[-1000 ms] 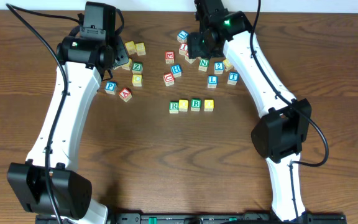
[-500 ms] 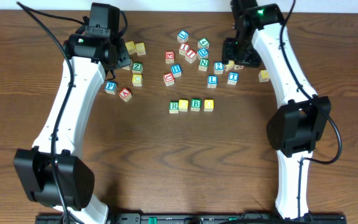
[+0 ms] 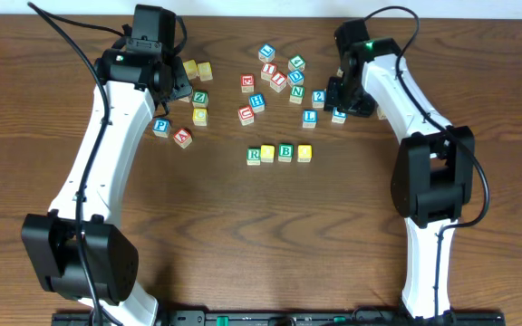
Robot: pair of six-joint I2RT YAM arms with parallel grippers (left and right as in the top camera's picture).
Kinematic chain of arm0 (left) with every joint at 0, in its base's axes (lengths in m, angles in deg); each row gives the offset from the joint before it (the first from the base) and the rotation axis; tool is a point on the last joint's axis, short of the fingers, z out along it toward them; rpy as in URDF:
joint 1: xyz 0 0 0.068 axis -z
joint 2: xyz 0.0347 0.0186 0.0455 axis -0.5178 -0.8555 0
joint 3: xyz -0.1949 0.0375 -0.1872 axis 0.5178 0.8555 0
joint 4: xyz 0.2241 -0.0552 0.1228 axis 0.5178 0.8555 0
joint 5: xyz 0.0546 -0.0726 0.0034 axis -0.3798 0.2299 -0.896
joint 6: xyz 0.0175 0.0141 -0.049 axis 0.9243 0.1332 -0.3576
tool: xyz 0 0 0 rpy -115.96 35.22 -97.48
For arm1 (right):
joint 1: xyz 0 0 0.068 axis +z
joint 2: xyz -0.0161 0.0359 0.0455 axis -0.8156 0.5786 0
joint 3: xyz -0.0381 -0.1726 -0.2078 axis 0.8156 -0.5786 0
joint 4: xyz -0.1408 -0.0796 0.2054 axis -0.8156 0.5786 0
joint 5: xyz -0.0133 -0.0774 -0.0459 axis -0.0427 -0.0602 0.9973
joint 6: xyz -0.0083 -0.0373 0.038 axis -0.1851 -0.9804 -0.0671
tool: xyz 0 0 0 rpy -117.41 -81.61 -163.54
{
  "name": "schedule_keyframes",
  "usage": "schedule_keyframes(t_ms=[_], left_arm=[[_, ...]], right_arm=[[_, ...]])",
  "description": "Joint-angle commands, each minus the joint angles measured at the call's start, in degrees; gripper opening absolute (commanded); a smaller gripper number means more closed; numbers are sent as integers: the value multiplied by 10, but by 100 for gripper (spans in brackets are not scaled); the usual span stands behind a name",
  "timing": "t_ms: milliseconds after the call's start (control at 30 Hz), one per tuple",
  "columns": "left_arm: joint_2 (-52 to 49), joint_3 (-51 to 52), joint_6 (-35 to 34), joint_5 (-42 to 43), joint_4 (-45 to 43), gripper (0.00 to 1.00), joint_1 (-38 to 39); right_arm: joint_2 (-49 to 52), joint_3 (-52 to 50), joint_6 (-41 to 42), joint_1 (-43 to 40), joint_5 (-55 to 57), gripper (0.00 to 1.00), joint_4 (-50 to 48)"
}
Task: Spell out ROBOT
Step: 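Reach the right gripper to the blue T block and grasp it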
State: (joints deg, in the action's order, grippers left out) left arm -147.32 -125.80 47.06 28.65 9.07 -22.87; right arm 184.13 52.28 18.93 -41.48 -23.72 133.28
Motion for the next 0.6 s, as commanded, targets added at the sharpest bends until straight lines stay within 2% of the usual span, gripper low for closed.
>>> schedule_keyframes(t_ms=[0,67,233,400,567], left_arm=[[-5,2,-5,-5,1,50,-2],[-5,2,-5,-5,1,50,-2],[-5,2,-5,-5,1,50,-2],[-5,2,-5,-5,2,50,-2],[-5,2,-5,-5,2,50,-2]], right_arm=[[1,-28,6,-6,5,50,-24],[1,-47,6,-6,5,46,-37],[1,-67,6,-8,10,45,-56],[1,-71,-45,-8,18,43,-95],[1,-71,-45,-8,18,31,-109]])
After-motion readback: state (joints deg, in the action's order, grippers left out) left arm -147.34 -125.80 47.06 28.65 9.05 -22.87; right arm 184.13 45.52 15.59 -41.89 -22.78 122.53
